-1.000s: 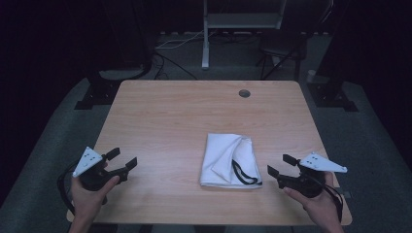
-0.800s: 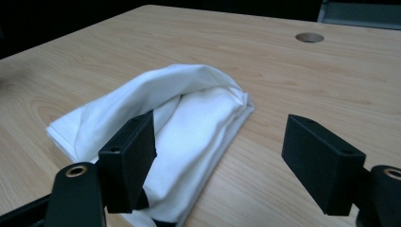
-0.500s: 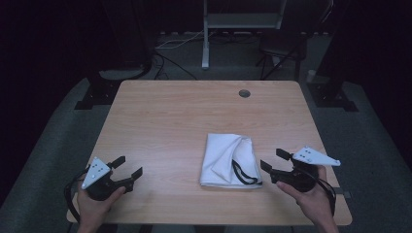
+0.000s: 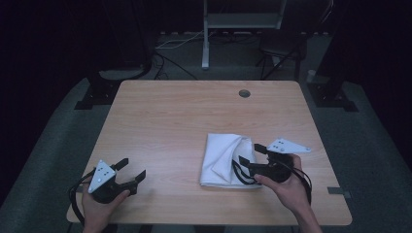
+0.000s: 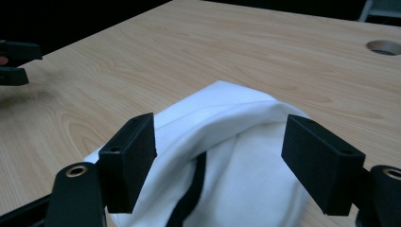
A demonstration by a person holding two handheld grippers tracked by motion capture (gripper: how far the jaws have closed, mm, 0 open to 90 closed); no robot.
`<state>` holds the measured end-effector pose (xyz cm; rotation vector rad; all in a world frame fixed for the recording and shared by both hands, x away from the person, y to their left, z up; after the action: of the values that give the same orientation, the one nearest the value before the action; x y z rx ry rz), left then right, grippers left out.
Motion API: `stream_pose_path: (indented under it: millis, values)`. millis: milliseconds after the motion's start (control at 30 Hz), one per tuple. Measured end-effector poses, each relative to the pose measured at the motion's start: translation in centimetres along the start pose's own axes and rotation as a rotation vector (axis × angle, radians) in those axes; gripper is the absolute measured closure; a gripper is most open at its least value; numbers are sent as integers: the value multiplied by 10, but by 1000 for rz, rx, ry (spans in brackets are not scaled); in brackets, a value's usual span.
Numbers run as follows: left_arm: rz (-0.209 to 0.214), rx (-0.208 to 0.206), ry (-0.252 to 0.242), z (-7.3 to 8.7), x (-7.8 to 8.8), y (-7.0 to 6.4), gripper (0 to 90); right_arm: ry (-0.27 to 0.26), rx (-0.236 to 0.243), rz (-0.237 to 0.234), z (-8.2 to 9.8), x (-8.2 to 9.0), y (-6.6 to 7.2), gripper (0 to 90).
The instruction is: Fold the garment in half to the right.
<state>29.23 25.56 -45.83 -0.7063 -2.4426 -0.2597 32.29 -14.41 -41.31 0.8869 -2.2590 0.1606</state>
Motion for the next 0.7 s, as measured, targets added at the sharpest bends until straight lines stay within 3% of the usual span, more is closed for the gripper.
stream_pose_path:
  millis: [200,500,700]
  values:
    - [-17,-20,-2,0,0,-3,220,31,-2,-27,-6,-18,10,269]
    - [-13,-8,-14,0,1,-3,219,107,-6,-28,-7,-42,17,293]
    - [-16,-16,-9,0,1,-3,220,152,-24,-32,-3,-52,18,370]
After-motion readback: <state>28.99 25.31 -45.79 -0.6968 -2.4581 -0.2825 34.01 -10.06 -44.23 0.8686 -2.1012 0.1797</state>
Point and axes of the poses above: each handheld gripper's, and its own axes: x roughly backward along the jaws, z roughly out of its underside, y roughly to its left, the point moved 6 cm from there along -x, roughly forward along the jaws, and after that the axes turned 15 degrees about y, right-handed, at the moved point
